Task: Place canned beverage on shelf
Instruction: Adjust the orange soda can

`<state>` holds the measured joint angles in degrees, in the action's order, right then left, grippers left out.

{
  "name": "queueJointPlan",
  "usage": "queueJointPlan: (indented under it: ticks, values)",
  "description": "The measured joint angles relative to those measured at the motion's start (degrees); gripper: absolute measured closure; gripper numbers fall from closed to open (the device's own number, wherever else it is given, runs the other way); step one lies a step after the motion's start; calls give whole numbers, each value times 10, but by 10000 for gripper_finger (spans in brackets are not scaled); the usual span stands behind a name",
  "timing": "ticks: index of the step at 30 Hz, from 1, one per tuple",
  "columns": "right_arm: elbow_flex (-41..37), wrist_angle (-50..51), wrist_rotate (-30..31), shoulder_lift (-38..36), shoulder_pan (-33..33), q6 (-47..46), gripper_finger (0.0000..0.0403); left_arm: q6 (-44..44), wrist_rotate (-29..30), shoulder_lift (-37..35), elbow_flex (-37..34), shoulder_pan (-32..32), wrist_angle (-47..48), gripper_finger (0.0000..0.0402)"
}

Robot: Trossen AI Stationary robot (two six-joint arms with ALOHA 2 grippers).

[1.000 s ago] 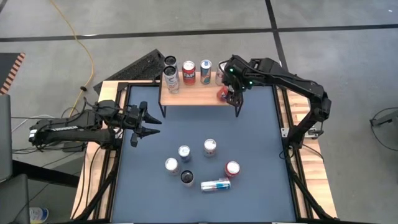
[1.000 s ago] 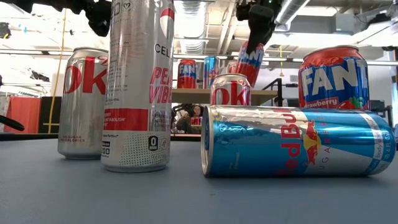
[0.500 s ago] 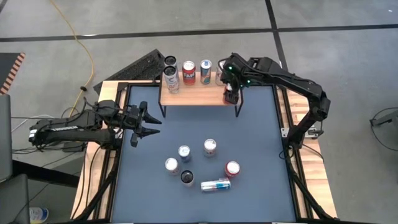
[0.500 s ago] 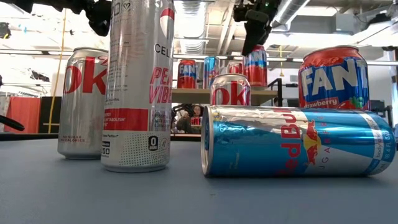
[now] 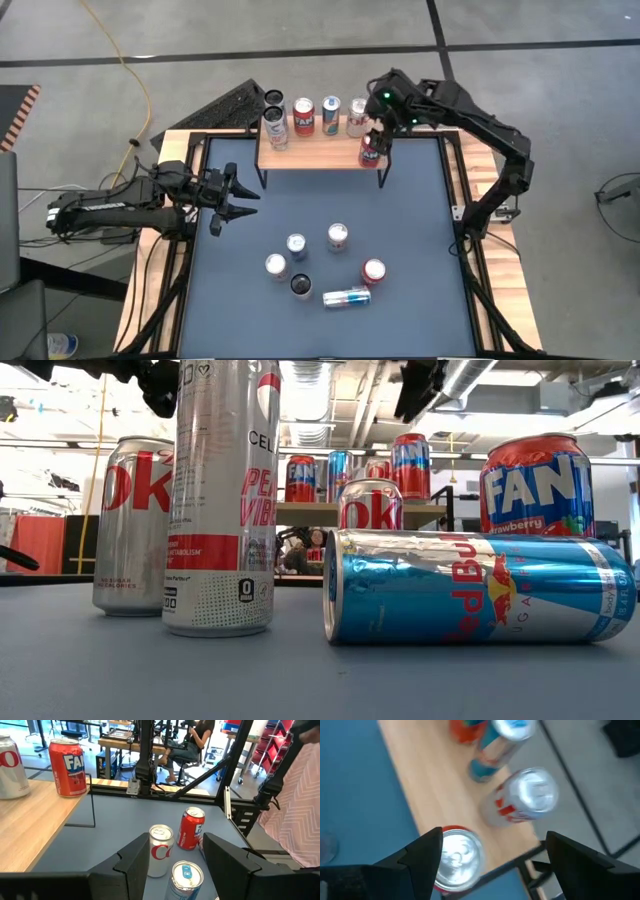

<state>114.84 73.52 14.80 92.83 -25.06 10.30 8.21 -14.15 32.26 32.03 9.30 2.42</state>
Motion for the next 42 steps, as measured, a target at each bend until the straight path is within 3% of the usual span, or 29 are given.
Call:
queueJointPlan:
  ticks: [4, 7, 11, 15, 22, 31, 36, 42]
  values:
    - [9, 31, 4, -32, 4, -23, 72, 8, 0, 0, 0, 0, 0, 228]
    - [-32, 49, -1, -90, 12, -50, 76, 13, 0, -1, 0, 0, -1, 228]
    - [-154, 9, 2, -201, 33, -117, 80, -6, 0, -1, 0, 0, -7, 228]
    - [-316, -111, 25, -298, 69, -167, 81, -18, 1, 0, 0, 0, -17, 228]
    - [-529, -208, 157, -378, 120, -231, 94, -1, 0, 0, 0, 0, -23, 228]
    - [-623, -325, 202, -375, 122, -253, 139, 0, 40, 0, 0, 0, -23, 228]
    - [-626, -372, 244, -334, 111, -231, 197, 0, 61, 0, 0, 0, -23, 228]
    - [-626, -439, 242, -307, 110, -176, 280, 5, 61, 0, 0, 0, -19, 228]
